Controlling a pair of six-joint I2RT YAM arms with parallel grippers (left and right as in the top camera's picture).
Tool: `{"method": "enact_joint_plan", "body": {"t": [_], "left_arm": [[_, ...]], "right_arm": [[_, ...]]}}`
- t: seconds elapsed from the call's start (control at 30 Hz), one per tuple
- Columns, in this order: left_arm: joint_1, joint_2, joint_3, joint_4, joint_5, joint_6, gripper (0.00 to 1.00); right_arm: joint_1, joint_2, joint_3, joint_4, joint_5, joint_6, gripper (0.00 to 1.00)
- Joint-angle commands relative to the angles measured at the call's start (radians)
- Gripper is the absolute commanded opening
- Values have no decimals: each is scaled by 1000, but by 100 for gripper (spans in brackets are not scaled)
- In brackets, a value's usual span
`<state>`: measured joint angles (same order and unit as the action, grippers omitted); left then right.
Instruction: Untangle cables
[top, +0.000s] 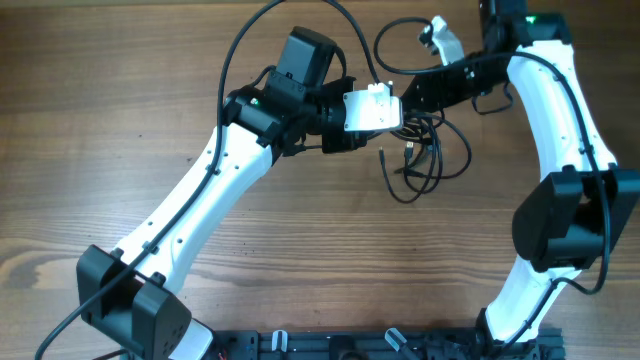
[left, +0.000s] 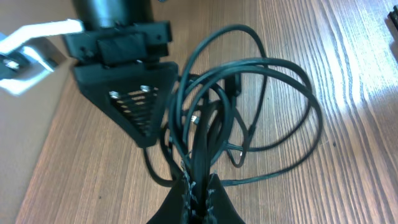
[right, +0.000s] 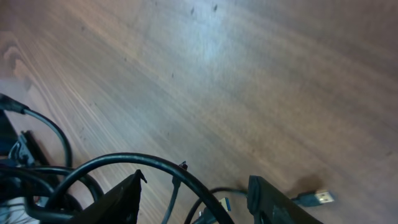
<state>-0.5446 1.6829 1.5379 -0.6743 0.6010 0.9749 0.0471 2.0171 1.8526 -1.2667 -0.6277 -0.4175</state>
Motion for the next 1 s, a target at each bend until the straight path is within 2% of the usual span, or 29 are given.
{"method": "enact_joint_plan", "body": {"t": [0.0, 0.17, 0.33, 0.4, 0.47, 0.7, 0.83, 0.97], "left_arm": [[-2, -5, 0, 11, 19, 16, 4], [-2, -5, 0, 8, 19, 13, 4], [-2, -5, -1, 4, 19, 13, 4], [-2, -5, -1, 3, 19, 8, 4], [-2, -5, -1, 5, 19, -17, 4], [-2, -5, -1, 5, 19, -18, 4], [-2, -5, -1, 5, 19, -18, 4], [-2, -5, -1, 5, 19, -18, 4]], "right_arm": [[0, 23, -53, -5, 13, -1, 60], [0, 23, -125, 35, 26, 36, 60], [0, 23, -146, 33, -61, 35, 57], [2, 23, -148, 31, -61, 37, 65], [8, 23, -153, 31, -61, 44, 69], [66, 24, -251, 134, -64, 110, 70], [79, 24, -307, 187, -130, 129, 69], [79, 24, -346, 222, -163, 177, 59]]}}
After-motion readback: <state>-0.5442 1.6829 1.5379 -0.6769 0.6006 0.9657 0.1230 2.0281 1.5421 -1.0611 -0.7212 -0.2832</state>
